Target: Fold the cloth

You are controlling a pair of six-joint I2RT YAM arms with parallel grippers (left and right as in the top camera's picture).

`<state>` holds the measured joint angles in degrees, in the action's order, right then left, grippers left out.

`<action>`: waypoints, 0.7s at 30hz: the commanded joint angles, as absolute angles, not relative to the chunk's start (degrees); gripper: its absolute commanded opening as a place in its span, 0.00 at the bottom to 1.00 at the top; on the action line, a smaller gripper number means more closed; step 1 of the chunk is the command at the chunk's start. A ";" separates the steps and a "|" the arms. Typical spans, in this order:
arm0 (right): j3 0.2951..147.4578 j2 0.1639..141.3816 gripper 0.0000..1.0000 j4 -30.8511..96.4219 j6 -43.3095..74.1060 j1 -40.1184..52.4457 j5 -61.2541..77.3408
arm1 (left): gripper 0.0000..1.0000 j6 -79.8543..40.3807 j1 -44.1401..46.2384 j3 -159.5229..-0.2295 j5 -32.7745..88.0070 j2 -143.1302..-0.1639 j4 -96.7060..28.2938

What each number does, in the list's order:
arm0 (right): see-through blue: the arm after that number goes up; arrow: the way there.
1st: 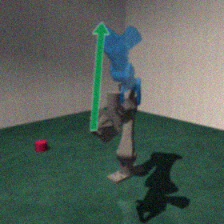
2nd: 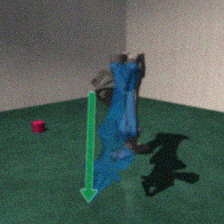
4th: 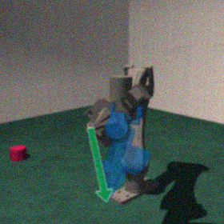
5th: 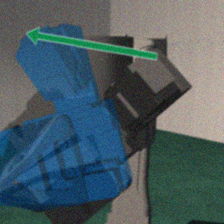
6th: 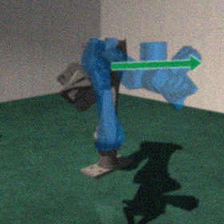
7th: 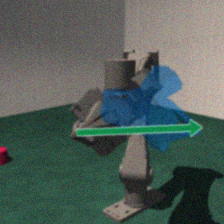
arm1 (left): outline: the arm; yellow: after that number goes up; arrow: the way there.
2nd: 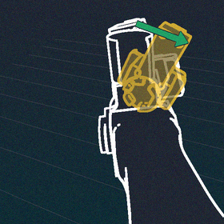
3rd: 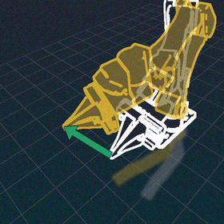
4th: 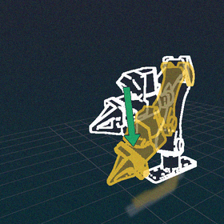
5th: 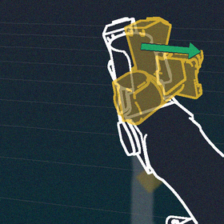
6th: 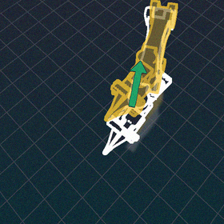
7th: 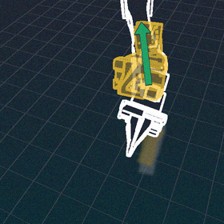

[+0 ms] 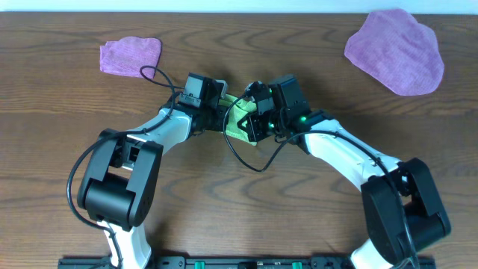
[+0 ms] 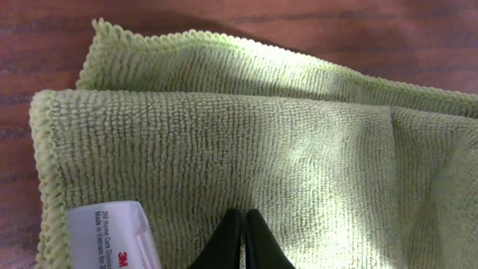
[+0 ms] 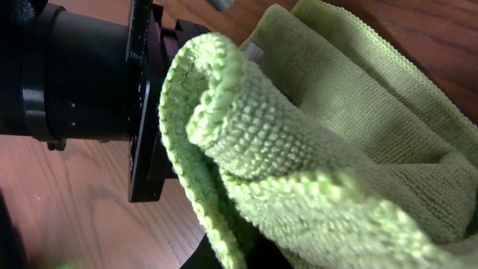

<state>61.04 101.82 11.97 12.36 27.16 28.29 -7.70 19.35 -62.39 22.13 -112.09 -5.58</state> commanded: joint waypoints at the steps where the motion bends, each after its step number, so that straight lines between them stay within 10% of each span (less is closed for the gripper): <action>1: 62.06 100.82 0.02 12.21 11.05 26.44 27.18 | 0.06 -8.16 19.55 -63.55 22.55 -112.71 -6.50; 21: 62.11 99.55 0.02 13.13 8.78 21.93 28.21 | 0.06 -5.78 27.07 -63.44 17.32 -112.71 -10.39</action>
<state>61.04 101.73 12.91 10.24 23.11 27.46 -6.98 26.72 -63.59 17.78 -112.05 -8.99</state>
